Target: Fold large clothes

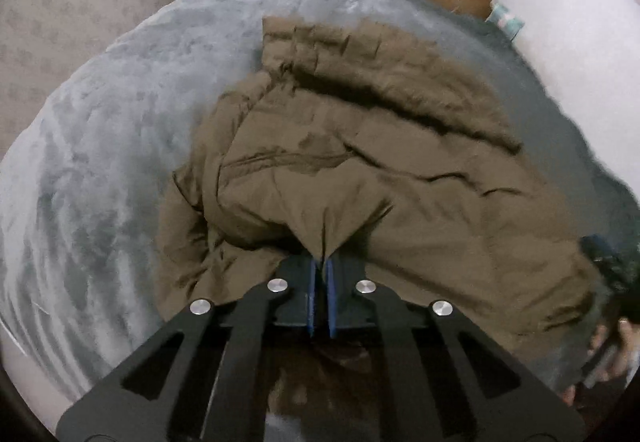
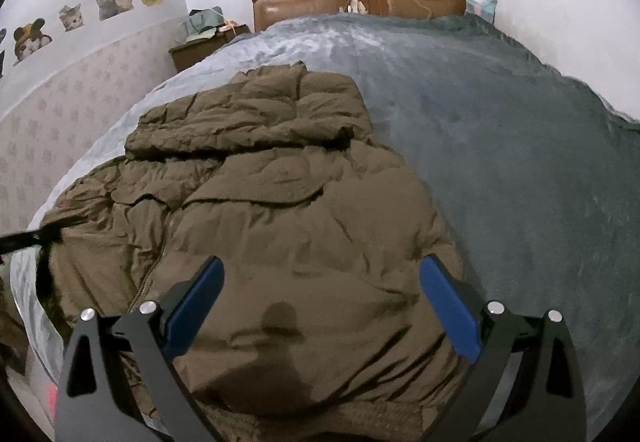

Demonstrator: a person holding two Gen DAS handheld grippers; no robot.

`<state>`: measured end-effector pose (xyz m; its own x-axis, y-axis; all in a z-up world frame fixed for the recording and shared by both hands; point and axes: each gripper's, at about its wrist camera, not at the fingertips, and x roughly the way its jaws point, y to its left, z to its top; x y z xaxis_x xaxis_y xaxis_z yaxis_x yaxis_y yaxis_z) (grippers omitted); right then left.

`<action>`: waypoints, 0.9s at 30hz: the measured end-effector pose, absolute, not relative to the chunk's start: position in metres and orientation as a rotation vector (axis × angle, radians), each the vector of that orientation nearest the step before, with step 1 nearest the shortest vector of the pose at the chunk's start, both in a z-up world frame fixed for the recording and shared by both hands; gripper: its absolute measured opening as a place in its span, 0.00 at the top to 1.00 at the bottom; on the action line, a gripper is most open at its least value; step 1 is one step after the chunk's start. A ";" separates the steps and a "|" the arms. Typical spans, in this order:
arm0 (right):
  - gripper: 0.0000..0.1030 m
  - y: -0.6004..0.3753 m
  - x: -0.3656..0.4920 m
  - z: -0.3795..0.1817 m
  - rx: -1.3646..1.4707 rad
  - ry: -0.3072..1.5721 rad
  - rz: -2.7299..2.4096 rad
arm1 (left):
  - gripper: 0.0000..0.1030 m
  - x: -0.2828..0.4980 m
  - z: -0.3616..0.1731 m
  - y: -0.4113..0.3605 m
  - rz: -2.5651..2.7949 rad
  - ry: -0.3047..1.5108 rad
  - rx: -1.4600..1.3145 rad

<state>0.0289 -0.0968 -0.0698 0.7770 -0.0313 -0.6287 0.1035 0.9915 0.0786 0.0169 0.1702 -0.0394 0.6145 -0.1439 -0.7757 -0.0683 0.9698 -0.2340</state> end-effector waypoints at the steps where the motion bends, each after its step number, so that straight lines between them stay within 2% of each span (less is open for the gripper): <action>1: 0.05 -0.096 0.028 -0.067 0.100 0.670 -0.073 | 0.99 0.009 -0.031 0.176 -0.058 0.903 -0.266; 6: 0.05 -0.091 0.027 -0.060 0.042 0.652 -0.079 | 1.00 -0.014 -0.014 0.192 -0.072 0.904 -0.288; 9: 0.05 -0.093 0.029 -0.065 0.050 0.664 -0.078 | 1.00 -0.017 -0.038 0.186 0.011 0.971 -0.137; 12: 0.05 -0.096 0.031 -0.077 0.056 0.695 -0.076 | 1.00 -0.016 -0.058 0.185 0.028 1.006 -0.137; 14: 0.05 -0.097 0.029 -0.079 0.044 0.701 -0.080 | 0.92 -0.020 -0.054 0.190 0.029 0.979 -0.165; 15: 0.05 -0.098 0.028 -0.078 0.039 0.698 -0.084 | 0.78 -0.021 -0.050 0.193 0.037 0.964 -0.182; 16: 0.05 -0.100 0.027 -0.077 0.036 0.695 -0.089 | 0.54 -0.022 -0.047 0.197 0.058 0.947 -0.188; 17: 0.05 -0.102 0.026 -0.076 0.035 0.692 -0.095 | 0.45 -0.023 -0.045 0.199 0.078 0.936 -0.185; 18: 0.05 -0.104 0.025 -0.074 0.036 0.687 -0.104 | 0.41 -0.023 -0.042 0.201 0.097 0.923 -0.182; 27: 0.05 -0.117 0.023 -0.077 0.070 0.693 -0.128 | 0.42 0.013 -0.072 0.199 0.045 1.044 -0.254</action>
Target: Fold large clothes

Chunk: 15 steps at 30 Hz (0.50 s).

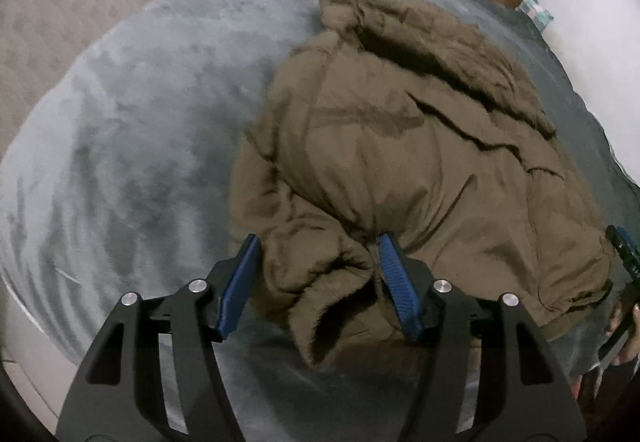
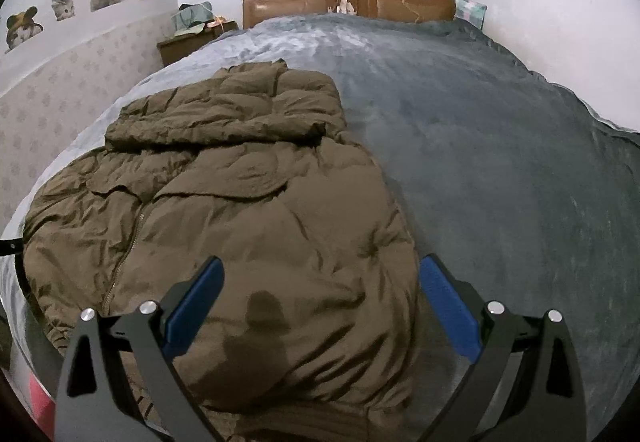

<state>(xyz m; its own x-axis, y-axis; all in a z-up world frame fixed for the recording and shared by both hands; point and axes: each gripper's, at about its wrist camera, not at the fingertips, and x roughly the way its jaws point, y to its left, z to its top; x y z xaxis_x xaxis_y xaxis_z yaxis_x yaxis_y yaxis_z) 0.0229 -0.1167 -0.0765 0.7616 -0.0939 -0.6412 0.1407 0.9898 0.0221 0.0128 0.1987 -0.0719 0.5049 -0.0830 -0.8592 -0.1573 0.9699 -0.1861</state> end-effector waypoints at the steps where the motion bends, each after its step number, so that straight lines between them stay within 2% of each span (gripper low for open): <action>1: 0.05 -0.116 0.023 -0.078 0.071 0.697 -0.128 | 0.44 0.017 -0.077 0.192 0.046 1.059 -0.240; 2: 0.05 -0.116 0.023 -0.079 0.071 0.699 -0.128 | 0.46 0.020 -0.081 0.185 0.044 1.068 -0.223; 3: 0.05 -0.116 0.023 -0.079 0.070 0.699 -0.129 | 0.61 0.021 -0.085 0.180 0.042 1.077 -0.203; 6: 0.05 -0.117 0.022 -0.080 0.069 0.697 -0.134 | 0.71 0.019 -0.090 0.180 0.048 1.059 -0.198; 15: 0.05 -0.124 0.021 -0.084 0.084 0.696 -0.150 | 0.80 -0.016 -0.085 0.244 0.140 0.998 -0.360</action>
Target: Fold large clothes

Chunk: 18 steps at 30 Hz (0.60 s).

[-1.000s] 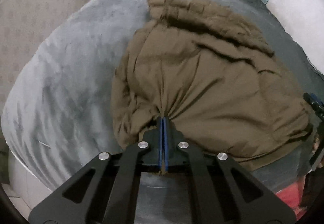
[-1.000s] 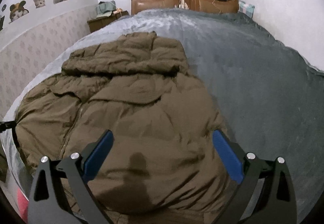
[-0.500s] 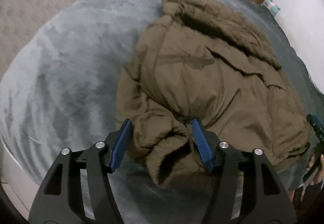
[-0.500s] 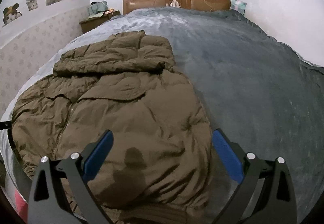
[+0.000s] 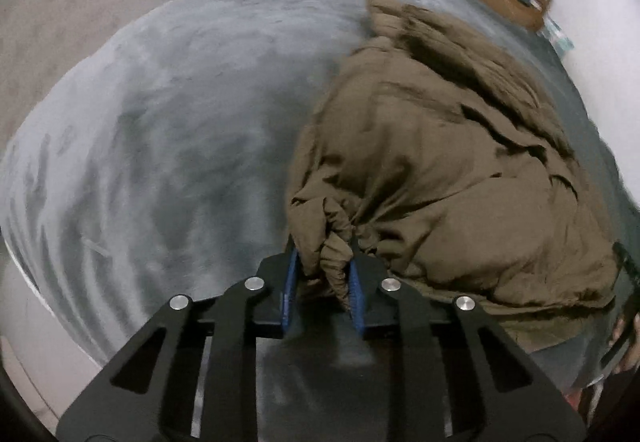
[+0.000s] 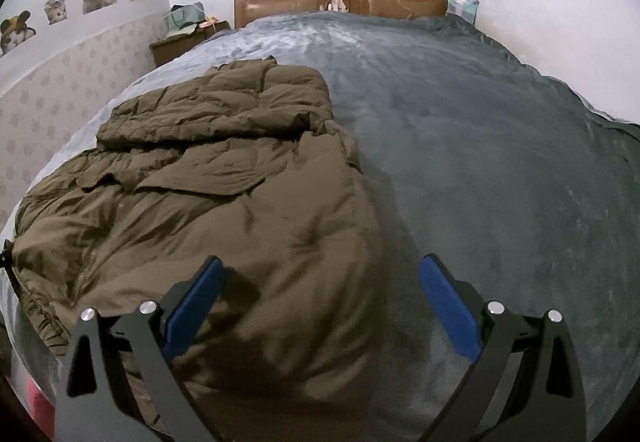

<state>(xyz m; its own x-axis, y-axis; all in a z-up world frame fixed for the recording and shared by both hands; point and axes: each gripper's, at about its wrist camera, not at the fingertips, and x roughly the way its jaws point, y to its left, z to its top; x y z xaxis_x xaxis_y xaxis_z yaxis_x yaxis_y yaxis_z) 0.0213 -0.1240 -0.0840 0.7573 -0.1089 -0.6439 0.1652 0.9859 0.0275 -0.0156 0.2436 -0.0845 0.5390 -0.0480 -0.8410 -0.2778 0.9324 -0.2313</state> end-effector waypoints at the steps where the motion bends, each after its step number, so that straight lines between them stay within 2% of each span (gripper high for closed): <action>1: 0.05 -0.123 0.021 -0.085 0.081 0.697 -0.146 | 0.80 -0.019 -0.088 0.248 0.142 1.001 -0.379; 10: 0.05 -0.124 0.010 -0.090 0.080 0.714 -0.121 | 0.80 -0.014 -0.107 0.250 0.179 0.993 -0.430; 18: 0.05 -0.109 -0.002 -0.096 0.120 0.745 -0.102 | 0.79 -0.018 -0.091 0.240 0.199 0.963 -0.372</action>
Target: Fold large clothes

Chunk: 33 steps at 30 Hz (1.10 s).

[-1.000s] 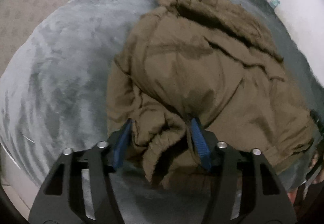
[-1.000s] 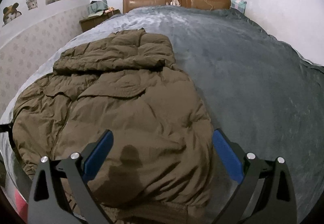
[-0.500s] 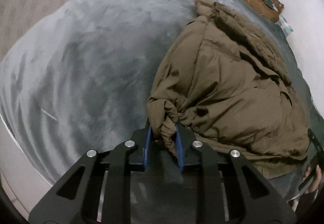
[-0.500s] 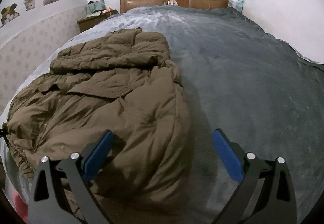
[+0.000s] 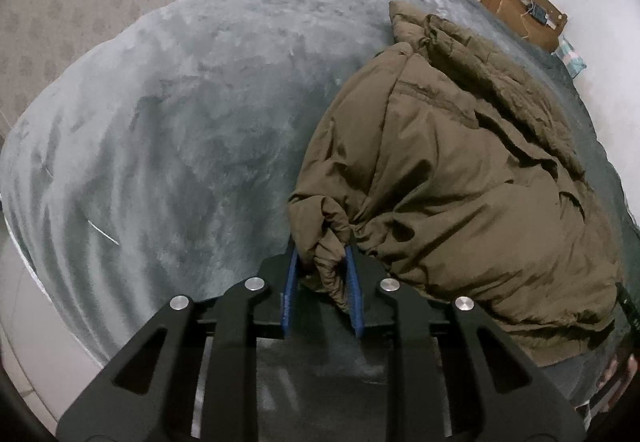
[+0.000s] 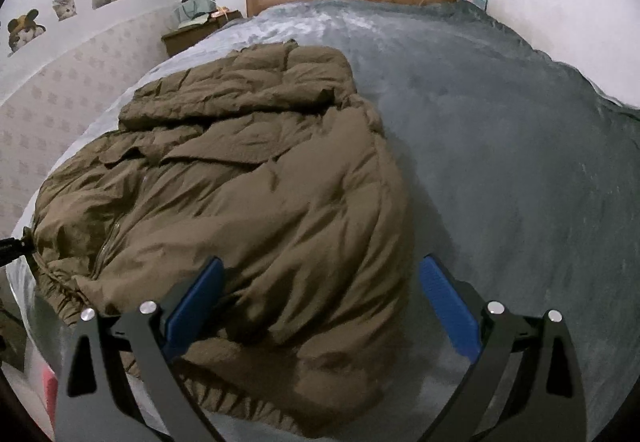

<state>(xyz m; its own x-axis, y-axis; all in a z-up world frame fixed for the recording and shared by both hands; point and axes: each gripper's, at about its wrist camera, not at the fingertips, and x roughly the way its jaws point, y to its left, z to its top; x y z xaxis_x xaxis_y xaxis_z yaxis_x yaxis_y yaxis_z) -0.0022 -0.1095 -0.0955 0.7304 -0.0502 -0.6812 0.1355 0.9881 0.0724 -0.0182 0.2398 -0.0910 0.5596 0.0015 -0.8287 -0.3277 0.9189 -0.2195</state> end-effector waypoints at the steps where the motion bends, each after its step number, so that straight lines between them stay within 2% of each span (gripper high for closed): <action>1: 0.05 -0.109 -0.003 -0.098 0.128 0.752 -0.113 | 0.78 -0.016 -0.092 0.239 0.200 0.964 -0.373; 12: 0.07 -0.121 -0.030 -0.137 0.277 0.846 -0.187 | 0.74 -0.023 -0.095 0.237 0.200 0.969 -0.336; 13: 0.10 -0.122 -0.031 -0.138 0.281 0.845 -0.183 | 0.74 -0.020 -0.095 0.235 0.201 0.970 -0.330; 15: 0.22 -0.117 -0.030 -0.140 0.267 0.852 -0.165 | 0.74 -0.018 -0.096 0.232 0.203 0.973 -0.308; 16: 0.25 -0.114 -0.030 -0.140 0.255 0.852 -0.163 | 0.74 -0.016 -0.096 0.231 0.204 0.971 -0.295; 26: 0.74 -0.091 -0.030 -0.136 0.147 0.833 -0.098 | 0.75 -0.011 -0.099 0.225 0.186 0.966 -0.216; 33: 0.81 -0.087 -0.028 -0.128 0.112 0.796 -0.072 | 0.78 -0.011 -0.094 0.221 0.170 0.954 -0.183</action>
<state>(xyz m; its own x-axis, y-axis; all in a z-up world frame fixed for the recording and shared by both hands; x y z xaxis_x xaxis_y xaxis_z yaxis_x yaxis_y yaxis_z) -0.0284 -0.0874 -0.1276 0.6977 -0.0220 -0.7161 0.1066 0.9916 0.0733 -0.0107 0.2209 -0.0938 0.5672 0.0636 -0.8211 -0.2241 0.9713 -0.0796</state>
